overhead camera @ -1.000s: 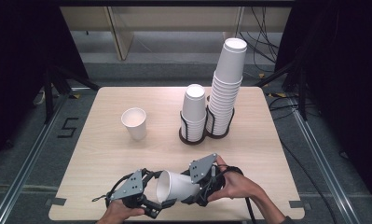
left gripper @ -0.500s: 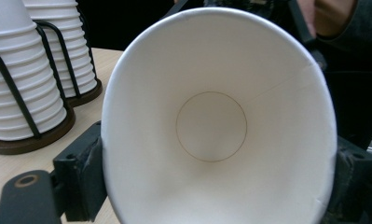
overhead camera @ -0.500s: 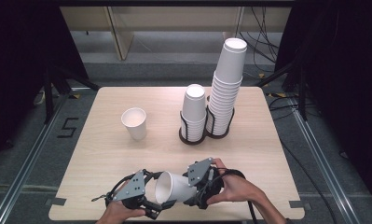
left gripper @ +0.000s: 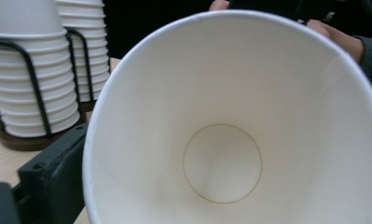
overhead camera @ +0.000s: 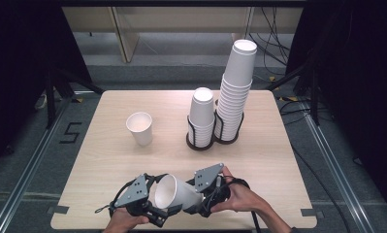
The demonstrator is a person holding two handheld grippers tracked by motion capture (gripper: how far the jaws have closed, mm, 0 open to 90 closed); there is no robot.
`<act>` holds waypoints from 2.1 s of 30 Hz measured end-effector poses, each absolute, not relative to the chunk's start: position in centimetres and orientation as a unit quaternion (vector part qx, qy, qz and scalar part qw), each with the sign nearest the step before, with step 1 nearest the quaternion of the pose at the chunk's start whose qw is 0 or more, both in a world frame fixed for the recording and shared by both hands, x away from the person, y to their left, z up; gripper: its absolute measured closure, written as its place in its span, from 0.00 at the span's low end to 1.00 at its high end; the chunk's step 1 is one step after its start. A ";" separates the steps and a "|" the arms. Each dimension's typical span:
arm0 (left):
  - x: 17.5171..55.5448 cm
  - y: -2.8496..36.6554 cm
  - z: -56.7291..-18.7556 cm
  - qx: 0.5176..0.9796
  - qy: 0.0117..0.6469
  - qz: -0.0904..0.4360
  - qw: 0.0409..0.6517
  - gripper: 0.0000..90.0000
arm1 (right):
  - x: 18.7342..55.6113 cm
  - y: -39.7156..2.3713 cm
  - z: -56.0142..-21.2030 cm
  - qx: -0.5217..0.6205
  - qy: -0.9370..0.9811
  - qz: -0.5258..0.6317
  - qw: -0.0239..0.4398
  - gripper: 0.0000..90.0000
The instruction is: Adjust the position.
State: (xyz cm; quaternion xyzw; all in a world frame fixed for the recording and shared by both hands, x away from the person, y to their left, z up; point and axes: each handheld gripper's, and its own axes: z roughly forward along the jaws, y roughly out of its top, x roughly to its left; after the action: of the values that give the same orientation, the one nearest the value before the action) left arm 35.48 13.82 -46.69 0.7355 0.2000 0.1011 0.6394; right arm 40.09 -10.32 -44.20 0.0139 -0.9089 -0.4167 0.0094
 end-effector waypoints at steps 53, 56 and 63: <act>35.1 13.6 -46.1 0.692 0.233 0.100 0.676 0.13 | 40.2 -9.8 -45.1 -0.030 -0.897 -0.439 0.036 0.29; 35.0 13.6 -46.1 0.696 0.236 0.108 0.669 0.16 | 40.2 -9.7 -45.4 -0.038 -0.899 -0.435 0.041 0.28; 35.5 14.7 -45.7 0.693 0.261 0.155 0.654 0.18 | 41.0 -10.7 -45.8 -0.065 -0.909 -0.411 0.022 0.22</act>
State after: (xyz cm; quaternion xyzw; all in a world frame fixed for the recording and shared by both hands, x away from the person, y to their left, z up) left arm 35.51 14.74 -45.72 0.6932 0.2609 0.1554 0.6536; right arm 41.05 -10.67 -45.82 -0.0652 -0.9093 -0.4105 0.0219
